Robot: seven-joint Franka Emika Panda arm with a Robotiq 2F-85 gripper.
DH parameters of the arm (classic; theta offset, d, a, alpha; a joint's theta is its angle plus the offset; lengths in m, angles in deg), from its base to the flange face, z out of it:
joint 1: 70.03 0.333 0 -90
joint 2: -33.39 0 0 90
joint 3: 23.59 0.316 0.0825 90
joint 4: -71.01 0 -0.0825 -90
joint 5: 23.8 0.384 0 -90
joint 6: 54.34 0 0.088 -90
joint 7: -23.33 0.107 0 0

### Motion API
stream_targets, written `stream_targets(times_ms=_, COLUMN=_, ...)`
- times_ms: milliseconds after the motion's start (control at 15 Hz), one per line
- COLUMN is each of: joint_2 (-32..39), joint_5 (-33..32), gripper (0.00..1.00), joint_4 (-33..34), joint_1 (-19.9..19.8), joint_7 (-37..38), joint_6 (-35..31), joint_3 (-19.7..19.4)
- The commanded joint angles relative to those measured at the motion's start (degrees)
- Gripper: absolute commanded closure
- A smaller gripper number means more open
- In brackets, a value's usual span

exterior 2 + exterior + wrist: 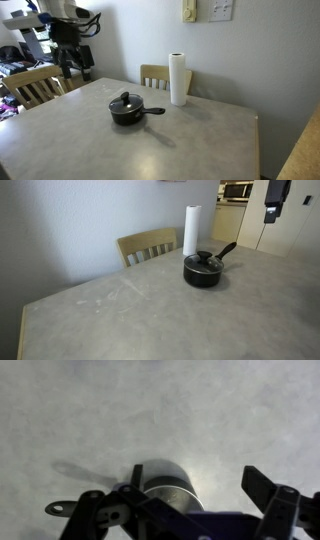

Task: Remove the glass lid from the black pot

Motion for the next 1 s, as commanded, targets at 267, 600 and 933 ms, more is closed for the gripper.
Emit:
stream_targets(times_ms=267, joint_2=3.0, joint_5=0.0, gripper=0.0, joint_4=2.4, joint_1=0.9, joint_7=-2.2, joint_6=-0.2, joint_3=-0.1)
stream_targets(times_ms=600, joint_2=4.6, joint_5=1.6, gripper=0.0, joint_4=-1.8, joint_1=1.3, joint_7=-5.7, joint_6=-14.9, joint_3=-0.1)
stream_targets(times_ms=933, joint_2=12.6, joint_5=0.0, gripper=0.0, joint_4=-0.2, joint_1=0.7, joint_7=-9.4, joint_6=-27.2, joint_3=-0.2)
